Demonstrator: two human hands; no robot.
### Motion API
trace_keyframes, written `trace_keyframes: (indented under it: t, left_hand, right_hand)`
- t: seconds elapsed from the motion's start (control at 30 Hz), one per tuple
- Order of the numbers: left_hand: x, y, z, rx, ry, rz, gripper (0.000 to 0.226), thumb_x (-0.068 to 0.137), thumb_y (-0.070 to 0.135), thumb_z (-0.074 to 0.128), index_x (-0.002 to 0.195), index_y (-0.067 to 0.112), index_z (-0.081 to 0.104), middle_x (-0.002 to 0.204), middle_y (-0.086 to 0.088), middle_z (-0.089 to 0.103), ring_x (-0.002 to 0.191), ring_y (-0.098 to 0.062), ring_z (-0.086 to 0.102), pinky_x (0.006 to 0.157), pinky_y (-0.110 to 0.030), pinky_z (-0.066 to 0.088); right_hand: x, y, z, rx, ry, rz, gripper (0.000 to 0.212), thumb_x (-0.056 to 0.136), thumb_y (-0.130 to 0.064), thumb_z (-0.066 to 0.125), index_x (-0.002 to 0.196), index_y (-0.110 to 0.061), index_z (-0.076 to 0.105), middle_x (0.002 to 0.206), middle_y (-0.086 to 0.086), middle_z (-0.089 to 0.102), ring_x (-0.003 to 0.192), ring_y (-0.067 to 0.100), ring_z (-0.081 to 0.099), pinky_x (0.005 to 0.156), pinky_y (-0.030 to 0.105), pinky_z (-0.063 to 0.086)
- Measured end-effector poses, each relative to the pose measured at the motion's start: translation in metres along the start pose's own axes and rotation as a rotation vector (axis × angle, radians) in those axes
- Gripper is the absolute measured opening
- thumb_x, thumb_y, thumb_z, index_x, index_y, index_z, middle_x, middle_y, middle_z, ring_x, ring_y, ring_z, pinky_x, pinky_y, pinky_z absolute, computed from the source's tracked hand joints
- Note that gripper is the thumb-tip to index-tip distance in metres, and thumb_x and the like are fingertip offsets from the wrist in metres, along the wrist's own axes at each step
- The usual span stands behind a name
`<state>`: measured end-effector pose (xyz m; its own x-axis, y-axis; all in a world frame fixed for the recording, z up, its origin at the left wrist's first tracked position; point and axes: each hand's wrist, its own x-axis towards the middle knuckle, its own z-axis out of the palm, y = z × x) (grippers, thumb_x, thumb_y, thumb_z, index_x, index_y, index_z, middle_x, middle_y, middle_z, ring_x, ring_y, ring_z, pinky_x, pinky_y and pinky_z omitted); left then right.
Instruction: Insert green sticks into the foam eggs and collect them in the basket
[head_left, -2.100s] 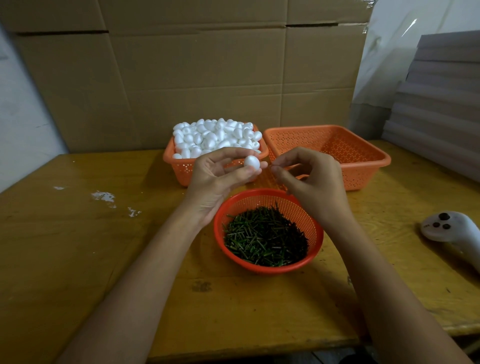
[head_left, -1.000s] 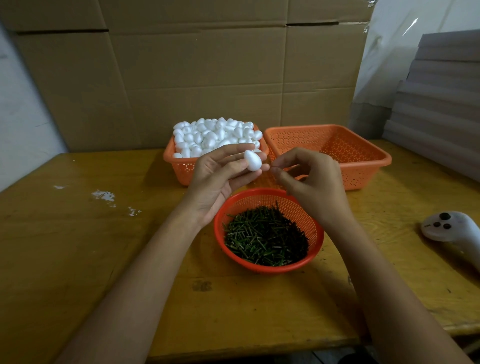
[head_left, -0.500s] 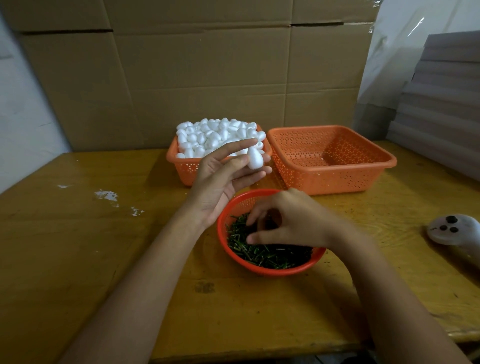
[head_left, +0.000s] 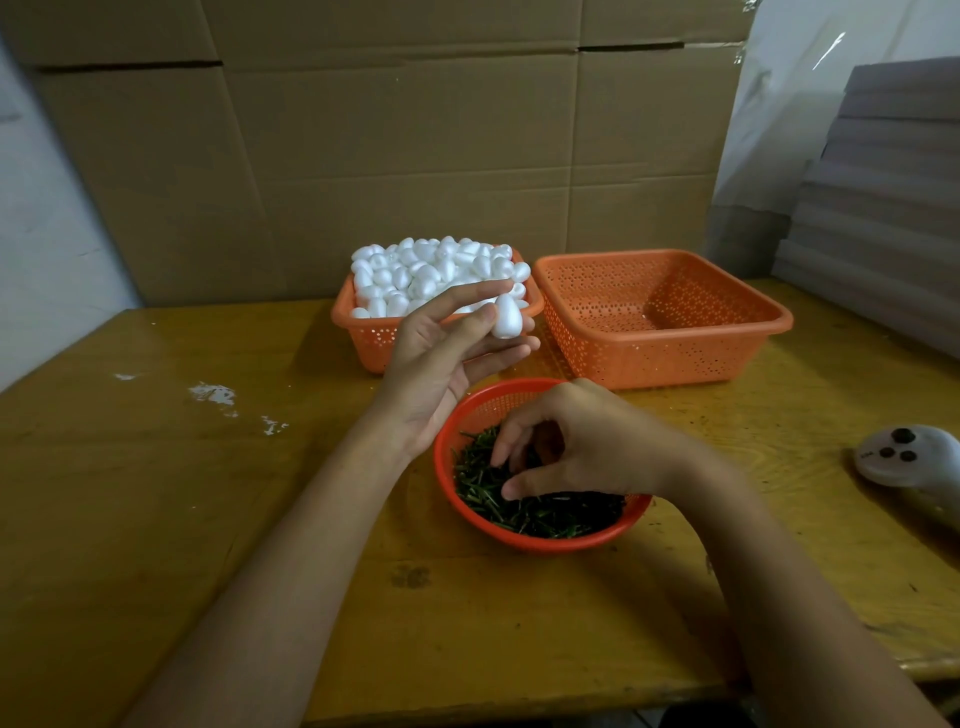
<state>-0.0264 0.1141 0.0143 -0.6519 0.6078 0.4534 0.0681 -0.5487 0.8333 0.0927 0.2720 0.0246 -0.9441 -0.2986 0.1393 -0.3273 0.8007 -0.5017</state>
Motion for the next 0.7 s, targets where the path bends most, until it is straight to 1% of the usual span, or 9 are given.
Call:
trace_keyframes:
  t: [0.1, 0.17, 0.33, 0.43, 0.5, 0.6, 0.7]
  left_hand:
    - [0.0002, -0.0001, -0.0003, 0.007, 0.012, 0.003, 0.023, 0.098, 0.022, 0.070, 0.120, 0.021, 0.077, 0.106, -0.019, 0.077, 0.100, -0.034, 0.077, 0.085, -0.032, 0.062]
    - [0.0004, 0.0001, -0.0004, 0.008, 0.019, 0.004, 0.022, 0.098, 0.023, 0.071, 0.119, 0.021, 0.077, 0.106, -0.019, 0.077, 0.100, -0.034, 0.077, 0.085, -0.032, 0.062]
    - [0.0006, 0.0000, -0.0002, 0.013, 0.045, 0.003, 0.016, 0.103, 0.017, 0.067, 0.116, 0.018, 0.075, 0.104, -0.021, 0.077, 0.096, -0.034, 0.078, 0.083, -0.031, 0.062]
    - [0.0001, 0.0003, 0.0012, 0.018, 0.061, 0.007, 0.016, 0.102, 0.016, 0.065, 0.116, 0.016, 0.073, 0.103, -0.022, 0.077, 0.094, -0.033, 0.078, 0.081, -0.031, 0.063]
    - [-0.0005, 0.0011, 0.0019, 0.014, 0.068, 0.009, 0.016, 0.101, 0.016, 0.066, 0.116, 0.015, 0.073, 0.104, -0.023, 0.077, 0.094, -0.033, 0.078, 0.081, -0.030, 0.063]
    - [-0.0009, 0.0026, 0.0021, -0.011, 0.067, 0.014, 0.016, 0.099, 0.009, 0.067, 0.113, 0.016, 0.073, 0.110, -0.026, 0.076, 0.095, -0.032, 0.079, 0.081, -0.030, 0.063]
    - [-0.0013, 0.0036, 0.0014, -0.026, 0.044, 0.025, 0.021, 0.096, 0.000, 0.068, 0.108, 0.015, 0.076, 0.118, -0.026, 0.074, 0.100, -0.034, 0.078, 0.083, -0.030, 0.062]
  right_hand:
    - [0.0004, 0.0009, 0.0000, 0.030, 0.019, -0.009, 0.021, 0.080, -0.033, 0.090, 0.097, -0.031, 0.078, 0.087, -0.020, 0.077, 0.085, -0.004, 0.071, 0.074, 0.012, 0.049]
    - [0.0003, 0.0016, -0.0011, 0.040, 0.038, -0.016, 0.018, 0.080, -0.031, 0.090, 0.094, -0.030, 0.079, 0.087, -0.020, 0.077, 0.086, -0.002, 0.072, 0.079, 0.018, 0.053]
    - [0.0005, 0.0029, -0.0026, 0.018, 0.115, -0.020, 0.012, 0.081, -0.036, 0.088, 0.090, -0.030, 0.081, 0.087, -0.017, 0.077, 0.088, -0.002, 0.071, 0.086, 0.028, 0.054]
    - [0.0009, 0.0031, -0.0025, -0.006, 0.135, -0.026, 0.009, 0.083, -0.036, 0.087, 0.087, -0.030, 0.081, 0.084, -0.017, 0.077, 0.087, -0.002, 0.070, 0.085, 0.028, 0.053]
    - [0.0008, 0.0030, -0.0022, 0.000, 0.113, -0.030, 0.008, 0.085, -0.033, 0.085, 0.087, -0.028, 0.080, 0.081, -0.017, 0.077, 0.082, -0.003, 0.071, 0.082, 0.026, 0.054]
    - [0.0008, 0.0029, -0.0010, 0.043, 0.086, -0.036, 0.008, 0.090, -0.028, 0.081, 0.089, -0.024, 0.075, 0.078, -0.015, 0.077, 0.073, 0.002, 0.074, 0.078, 0.022, 0.055]
    - [0.0010, 0.0041, -0.0014, 0.048, 0.114, -0.045, 0.007, 0.092, -0.024, 0.079, 0.091, -0.023, 0.072, 0.079, -0.015, 0.077, 0.073, 0.005, 0.074, 0.079, 0.026, 0.057]
